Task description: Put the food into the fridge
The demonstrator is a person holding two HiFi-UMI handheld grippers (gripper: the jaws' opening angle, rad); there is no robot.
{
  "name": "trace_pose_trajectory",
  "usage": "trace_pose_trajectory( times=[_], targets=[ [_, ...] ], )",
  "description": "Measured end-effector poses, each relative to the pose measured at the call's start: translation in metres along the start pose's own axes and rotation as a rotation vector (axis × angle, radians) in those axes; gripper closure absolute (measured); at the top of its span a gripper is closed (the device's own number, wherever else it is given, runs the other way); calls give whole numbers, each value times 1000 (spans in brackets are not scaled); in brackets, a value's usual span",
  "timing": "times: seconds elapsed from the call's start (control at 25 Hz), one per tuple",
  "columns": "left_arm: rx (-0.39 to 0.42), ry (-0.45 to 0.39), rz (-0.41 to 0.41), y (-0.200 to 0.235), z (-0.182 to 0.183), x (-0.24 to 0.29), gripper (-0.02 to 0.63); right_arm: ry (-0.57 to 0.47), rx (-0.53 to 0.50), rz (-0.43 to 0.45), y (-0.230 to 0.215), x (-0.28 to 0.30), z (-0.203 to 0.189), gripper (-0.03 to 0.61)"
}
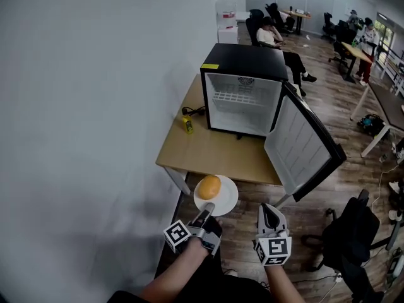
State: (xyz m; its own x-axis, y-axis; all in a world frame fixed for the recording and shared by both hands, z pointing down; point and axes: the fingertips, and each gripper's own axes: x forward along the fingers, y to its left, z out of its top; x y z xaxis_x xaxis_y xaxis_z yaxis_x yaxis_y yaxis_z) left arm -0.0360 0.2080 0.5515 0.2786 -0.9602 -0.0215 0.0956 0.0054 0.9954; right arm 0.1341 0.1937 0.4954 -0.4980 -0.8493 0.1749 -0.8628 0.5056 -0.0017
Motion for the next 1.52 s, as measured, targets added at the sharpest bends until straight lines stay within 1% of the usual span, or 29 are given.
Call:
trace_pose_trajectory(
  times=[0.2, 0.4, 0.52, 0.68, 0.76, 0.92, 1.04, 1.16, 1.28, 1.44, 1.52],
  targets=[
    [-9, 22, -11, 6, 30, 53, 588, -6, -18, -12, -15, 56, 11, 520],
    [-12, 45, -8, 5, 66, 98, 588, 2, -6, -29, -23, 112, 22, 520],
    [3, 66, 4, 8, 78, 123, 588, 16, -8, -34, -28, 140, 24, 520],
    [-8, 100, 17, 10, 95, 150, 588, 38, -46, -46, -27, 173, 31, 520],
    [-4, 121, 29, 13, 103, 161, 588, 47, -46, -58, -28, 188, 33, 520],
    [-9, 159, 30, 15, 114, 182, 588, 63, -36, -82, -33, 212, 33, 520],
    [10, 195, 60, 25, 124, 195, 588, 67, -21, -110, -38, 225, 33, 520],
    [8, 223, 36, 19, 127, 215, 588, 66, -1, -135, -43, 235, 32, 520],
    [23, 241, 37, 18, 130, 231, 588, 63, 12, -146, -48, 243, 32, 520],
    [36, 254, 3, 9, 134, 256, 588, 46, 22, -146, -53, 257, 36, 520],
    [48, 255, 13, 8, 136, 266, 588, 36, 21, -141, -57, 264, 38, 520]
  ],
)
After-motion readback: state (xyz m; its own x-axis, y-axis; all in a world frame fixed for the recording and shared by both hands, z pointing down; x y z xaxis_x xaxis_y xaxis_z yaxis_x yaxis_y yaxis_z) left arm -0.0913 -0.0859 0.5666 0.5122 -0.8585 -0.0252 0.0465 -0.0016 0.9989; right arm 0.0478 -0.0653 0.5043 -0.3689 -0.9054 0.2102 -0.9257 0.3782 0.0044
